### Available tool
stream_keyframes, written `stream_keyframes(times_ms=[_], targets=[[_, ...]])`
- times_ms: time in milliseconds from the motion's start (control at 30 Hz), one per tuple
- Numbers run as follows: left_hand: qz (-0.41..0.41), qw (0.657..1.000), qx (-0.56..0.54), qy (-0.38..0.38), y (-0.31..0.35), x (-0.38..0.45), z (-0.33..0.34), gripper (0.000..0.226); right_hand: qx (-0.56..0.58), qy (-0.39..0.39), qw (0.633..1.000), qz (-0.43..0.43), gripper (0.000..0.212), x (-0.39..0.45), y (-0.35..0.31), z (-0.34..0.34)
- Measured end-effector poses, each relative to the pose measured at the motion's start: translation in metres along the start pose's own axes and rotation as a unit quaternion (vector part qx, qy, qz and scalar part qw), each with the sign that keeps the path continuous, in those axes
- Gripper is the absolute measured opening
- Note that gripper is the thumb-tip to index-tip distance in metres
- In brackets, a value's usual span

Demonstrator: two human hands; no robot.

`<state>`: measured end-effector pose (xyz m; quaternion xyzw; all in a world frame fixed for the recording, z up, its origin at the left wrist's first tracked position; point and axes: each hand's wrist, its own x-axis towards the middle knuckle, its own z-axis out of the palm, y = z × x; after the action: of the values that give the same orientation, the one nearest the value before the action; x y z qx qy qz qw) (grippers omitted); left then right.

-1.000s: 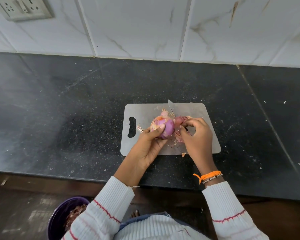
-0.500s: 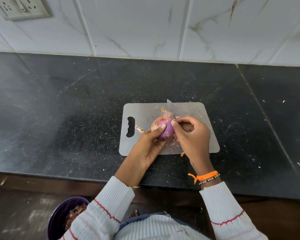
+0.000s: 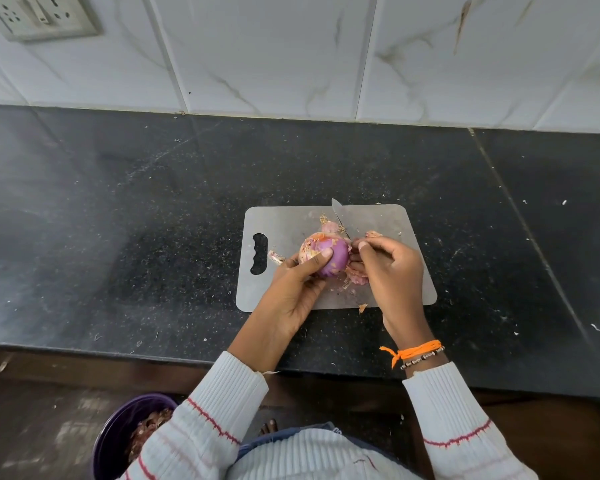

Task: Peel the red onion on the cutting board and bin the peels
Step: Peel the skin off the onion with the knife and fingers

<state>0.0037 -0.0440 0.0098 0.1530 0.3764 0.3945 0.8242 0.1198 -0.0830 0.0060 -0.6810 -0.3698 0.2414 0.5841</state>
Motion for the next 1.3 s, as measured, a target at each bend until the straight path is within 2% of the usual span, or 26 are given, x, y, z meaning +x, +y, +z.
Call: stream_keyframes(times_ms=[100, 233, 300, 433, 533, 633, 733, 800, 900, 1000, 1067, 1200, 1300], targets=[[0.003, 1.000, 0.002, 0.012, 0.001, -0.001, 0.000, 0.019, -0.004, -0.012, 1.000, -0.014, 0.009, -0.001, -0.002, 0.000], [0.028, 1.000, 0.009, 0.009, -0.001, 0.001, -0.001, 0.049, -0.054, -0.006, 0.998, -0.044, 0.003, -0.002, -0.002, 0.002], [0.036, 0.999, 0.010, 0.006, -0.002, 0.002, -0.001, 0.053, -0.058, 0.003, 0.997, -0.044, 0.003, -0.002, 0.000, 0.002], [0.038, 0.999, 0.009, 0.009, -0.002, 0.000, -0.001, 0.049, -0.065, 0.001, 0.996, -0.055, 0.006, -0.001, 0.001, 0.001], [0.020, 1.000, 0.015, 0.017, -0.002, -0.002, 0.000, 0.038, -0.064, -0.001, 0.997, -0.044, 0.010, 0.001, 0.003, 0.002], [-0.001, 1.000, 0.015, 0.019, -0.001, -0.001, 0.000, 0.019, 0.006, 0.001, 1.000, -0.006, 0.020, 0.001, 0.005, 0.002], [-0.009, 1.000, 0.001, 0.018, 0.000, 0.000, -0.002, 0.027, 0.062, 0.002, 0.997, 0.041, 0.021, 0.001, 0.007, 0.003], [-0.008, 1.000, 0.004, 0.019, -0.001, 0.001, -0.002, 0.032, 0.041, -0.018, 0.998, 0.051, 0.019, 0.002, 0.009, 0.004], [-0.016, 1.000, 0.006, 0.007, -0.001, 0.001, -0.002, 0.019, -0.044, -0.070, 0.996, 0.022, 0.027, 0.001, 0.013, 0.007], [-0.033, 0.999, -0.001, 0.003, -0.001, 0.000, -0.001, 0.010, -0.088, -0.067, 0.993, -0.032, 0.026, -0.001, 0.014, 0.011], [-0.037, 0.999, -0.008, 0.000, -0.001, 0.002, -0.003, 0.016, -0.103, -0.055, 0.992, -0.054, 0.025, 0.001, 0.017, 0.011], [-0.046, 0.998, -0.035, 0.009, 0.002, 0.006, -0.007, 0.051, -0.140, -0.021, 0.988, -0.063, 0.016, 0.008, 0.025, 0.003], [-0.061, 0.997, -0.039, 0.003, 0.004, 0.007, -0.008, 0.060, -0.154, 0.003, 0.987, -0.054, 0.011, 0.012, 0.026, -0.002]])
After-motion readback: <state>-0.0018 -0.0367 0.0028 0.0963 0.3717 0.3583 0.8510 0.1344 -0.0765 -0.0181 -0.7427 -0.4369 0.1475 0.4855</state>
